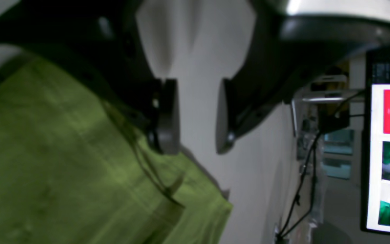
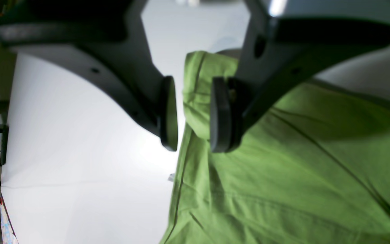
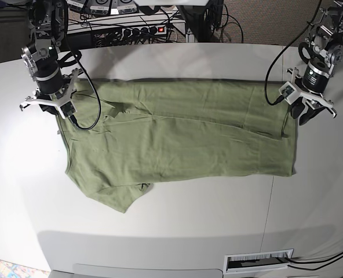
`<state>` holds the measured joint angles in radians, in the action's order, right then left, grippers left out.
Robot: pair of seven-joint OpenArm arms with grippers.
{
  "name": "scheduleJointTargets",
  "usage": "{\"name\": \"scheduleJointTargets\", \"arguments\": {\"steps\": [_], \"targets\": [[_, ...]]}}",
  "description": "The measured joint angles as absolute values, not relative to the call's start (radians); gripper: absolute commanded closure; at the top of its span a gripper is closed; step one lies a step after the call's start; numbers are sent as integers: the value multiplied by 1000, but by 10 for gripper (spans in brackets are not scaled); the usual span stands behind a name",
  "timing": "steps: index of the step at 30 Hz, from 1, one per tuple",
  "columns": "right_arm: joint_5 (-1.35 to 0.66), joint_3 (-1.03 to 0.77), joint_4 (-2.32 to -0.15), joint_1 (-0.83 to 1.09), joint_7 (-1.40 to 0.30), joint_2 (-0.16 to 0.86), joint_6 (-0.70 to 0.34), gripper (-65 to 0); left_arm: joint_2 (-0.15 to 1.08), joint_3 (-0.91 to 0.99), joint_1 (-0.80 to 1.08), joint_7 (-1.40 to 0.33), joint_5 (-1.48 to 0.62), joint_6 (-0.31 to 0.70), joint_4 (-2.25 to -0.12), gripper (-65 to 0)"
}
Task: Fold the T-shirt properly
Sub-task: 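Release the folded edge and move both grippers along the fold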
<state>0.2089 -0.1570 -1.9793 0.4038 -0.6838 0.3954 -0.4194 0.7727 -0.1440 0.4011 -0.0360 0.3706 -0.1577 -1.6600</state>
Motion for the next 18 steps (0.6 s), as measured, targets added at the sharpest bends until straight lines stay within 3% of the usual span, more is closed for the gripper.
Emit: {"name": "scheduleJointTargets", "arguments": {"steps": [14,18], "targets": [[62,-157,-1979,345,-680,395,-389,-195,773,-144,401,-69,370,-161,-1715,-197],[44,-157,-1979,340,-683,395,-386,-138,773,-144,401,-72,336,-161,-1742,-195]]}}
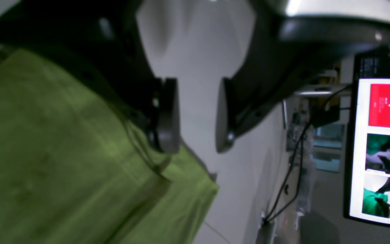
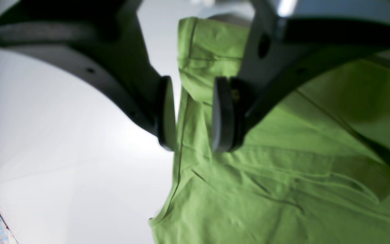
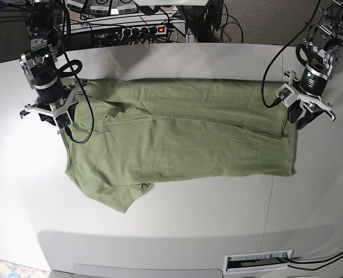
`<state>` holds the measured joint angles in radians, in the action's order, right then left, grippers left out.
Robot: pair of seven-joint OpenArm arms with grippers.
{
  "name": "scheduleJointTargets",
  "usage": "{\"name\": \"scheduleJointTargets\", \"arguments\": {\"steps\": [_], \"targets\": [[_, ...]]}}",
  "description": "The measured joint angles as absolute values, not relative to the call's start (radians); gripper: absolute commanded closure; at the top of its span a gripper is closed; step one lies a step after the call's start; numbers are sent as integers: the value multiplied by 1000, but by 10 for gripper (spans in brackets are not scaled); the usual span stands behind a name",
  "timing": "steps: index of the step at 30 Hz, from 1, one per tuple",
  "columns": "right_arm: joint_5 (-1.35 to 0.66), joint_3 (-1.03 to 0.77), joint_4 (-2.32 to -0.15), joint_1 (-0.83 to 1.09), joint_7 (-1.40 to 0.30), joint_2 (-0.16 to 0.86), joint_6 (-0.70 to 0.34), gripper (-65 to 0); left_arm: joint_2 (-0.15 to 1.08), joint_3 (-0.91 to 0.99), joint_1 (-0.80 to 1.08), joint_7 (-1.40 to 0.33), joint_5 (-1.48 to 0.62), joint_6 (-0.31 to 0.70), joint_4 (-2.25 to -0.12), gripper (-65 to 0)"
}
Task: Fold the T-shirt properly
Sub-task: 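Release the folded edge and move both grippers along the fold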
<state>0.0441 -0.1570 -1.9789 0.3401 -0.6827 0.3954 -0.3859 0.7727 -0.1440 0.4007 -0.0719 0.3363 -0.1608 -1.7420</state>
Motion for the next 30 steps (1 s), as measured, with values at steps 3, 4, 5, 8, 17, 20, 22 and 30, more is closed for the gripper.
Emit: {"name": "scheduleJointTargets", "arguments": {"steps": [3,4,5,8,17,20,22,30], "targets": [[10,-157,-1979,340,-688,395,-386,-38,768,-144,387,-42,283,-132,-1755,-119],[9,-157,-1979,340,-688,393,-385,-11,761,-143,373,-53,283,-87,-1755,-61],[9,-157,-1979,340,-692,390,-385,0,756,-142,358,-57,281,-19,-1754,0],[10,-146,-1979,338,-692,378,-384,0,731,-142,326,-61,286,218,-1754,0],[222,15,-1979,305,-702,379,-390,0,696,-142,201,-62,290,490,-1754,0],[255,28,-1979,305,-702,379,-393,0,695,-143,198,-62,290,524,-1754,0],[266,23,-1978,305,-703,379,-389,0,695,-143,196,-62,290,555,-1754,0],[261,25,-1843,291,-698,379,-393,0,699,-143,193,-111,290,615,-1753,0]]}}
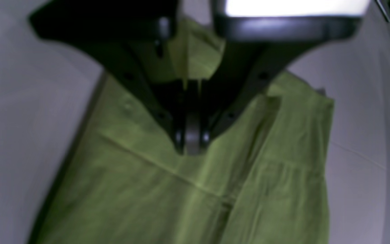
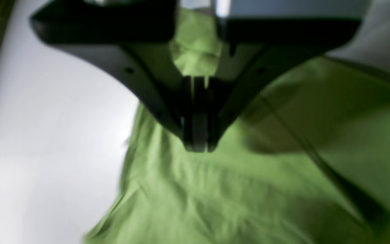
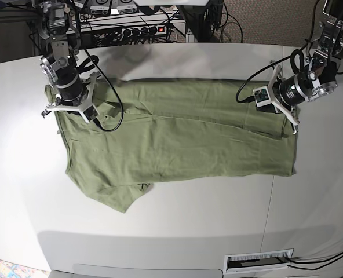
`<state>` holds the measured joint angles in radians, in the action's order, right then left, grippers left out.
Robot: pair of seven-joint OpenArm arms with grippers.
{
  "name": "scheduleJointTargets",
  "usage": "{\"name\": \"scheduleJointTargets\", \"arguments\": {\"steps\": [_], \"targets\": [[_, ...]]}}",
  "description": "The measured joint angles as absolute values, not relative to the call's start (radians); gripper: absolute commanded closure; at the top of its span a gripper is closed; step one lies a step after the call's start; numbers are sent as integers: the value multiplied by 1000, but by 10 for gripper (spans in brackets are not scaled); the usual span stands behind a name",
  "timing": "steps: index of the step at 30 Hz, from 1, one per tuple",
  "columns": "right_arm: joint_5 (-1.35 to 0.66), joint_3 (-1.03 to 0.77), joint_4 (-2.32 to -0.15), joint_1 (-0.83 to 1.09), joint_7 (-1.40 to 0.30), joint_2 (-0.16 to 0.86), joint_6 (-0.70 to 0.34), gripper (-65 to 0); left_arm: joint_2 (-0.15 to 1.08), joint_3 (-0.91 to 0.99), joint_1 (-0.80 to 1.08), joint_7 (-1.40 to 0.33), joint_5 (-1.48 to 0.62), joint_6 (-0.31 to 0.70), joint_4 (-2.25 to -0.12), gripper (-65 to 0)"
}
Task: Fold the T-shirt properly
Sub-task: 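Release the folded edge and move both grippers along the fold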
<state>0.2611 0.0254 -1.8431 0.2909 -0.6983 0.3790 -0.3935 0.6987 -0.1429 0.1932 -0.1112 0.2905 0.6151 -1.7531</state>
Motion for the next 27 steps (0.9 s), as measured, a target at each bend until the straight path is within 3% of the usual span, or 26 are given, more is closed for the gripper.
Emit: {"name": "scheduleJointTargets", "arguments": {"steps": [13,27], "targets": [[133,25,-1802,278,-785,379,-389,0,676,-143,210,-176,212,693,-1723,0],[130,22,-1826,321,-890,384,-366,0,679,-129,354,-122,112,649,-1741,0]]}}
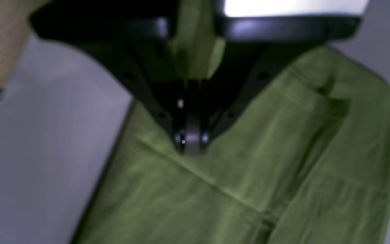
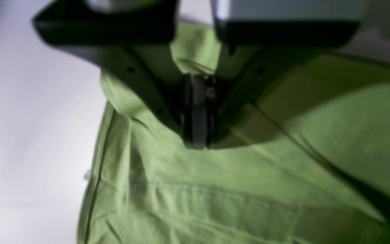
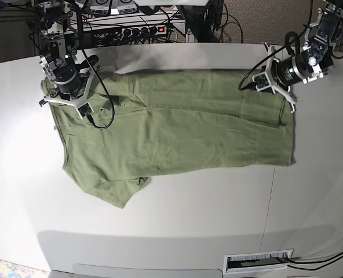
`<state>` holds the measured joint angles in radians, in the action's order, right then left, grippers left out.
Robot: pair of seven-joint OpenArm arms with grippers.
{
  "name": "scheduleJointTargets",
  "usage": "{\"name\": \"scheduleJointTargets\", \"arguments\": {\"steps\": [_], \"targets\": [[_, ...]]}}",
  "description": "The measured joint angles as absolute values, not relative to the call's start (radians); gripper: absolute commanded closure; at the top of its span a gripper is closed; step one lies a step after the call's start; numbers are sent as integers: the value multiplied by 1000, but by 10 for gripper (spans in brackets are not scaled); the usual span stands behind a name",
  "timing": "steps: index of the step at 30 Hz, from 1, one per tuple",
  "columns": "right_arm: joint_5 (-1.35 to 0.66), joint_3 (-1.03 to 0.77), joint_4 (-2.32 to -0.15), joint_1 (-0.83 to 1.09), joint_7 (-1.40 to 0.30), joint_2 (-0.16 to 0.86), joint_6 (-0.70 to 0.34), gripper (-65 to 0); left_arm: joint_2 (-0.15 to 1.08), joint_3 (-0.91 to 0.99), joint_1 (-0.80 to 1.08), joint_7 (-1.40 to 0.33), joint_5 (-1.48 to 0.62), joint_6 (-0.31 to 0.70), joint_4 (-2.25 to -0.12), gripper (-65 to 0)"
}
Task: Fold the T-shirt properly
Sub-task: 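Release the folded edge and move both grippers along the fold, then move the left gripper to the opposite hem corner and grasp it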
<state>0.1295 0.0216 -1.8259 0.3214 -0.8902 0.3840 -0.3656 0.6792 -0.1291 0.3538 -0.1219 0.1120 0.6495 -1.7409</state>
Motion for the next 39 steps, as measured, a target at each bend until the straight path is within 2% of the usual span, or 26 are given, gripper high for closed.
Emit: {"name": "scheduleJointTargets", "arguments": {"steps": [6,13,19,22,34,39], "targets": [[87,17,-1838,321,-973,387,-383,0,695,-125,430,-68,110,638,-1753,0],[107,14,-1930,424,-1034,396,-386,0,737,-125,468,-46,85,647,-1759,0],[158,20,-2003,488,-1046,393,-411,0,783,-131,482,-108,119,669,-1819,0],[155,12,-2010,490,-995,390,-419,0,802,-136,486,-155,132,662,-1853,0],[125,-97,-2016,473,-905,387,-420,0,804,-142,495,-236,214,397,-2003,-1],[94,-99,-2017,428,-905,387,-419,0,806,-142,482,-333,203,392,-2090,-1]]}}
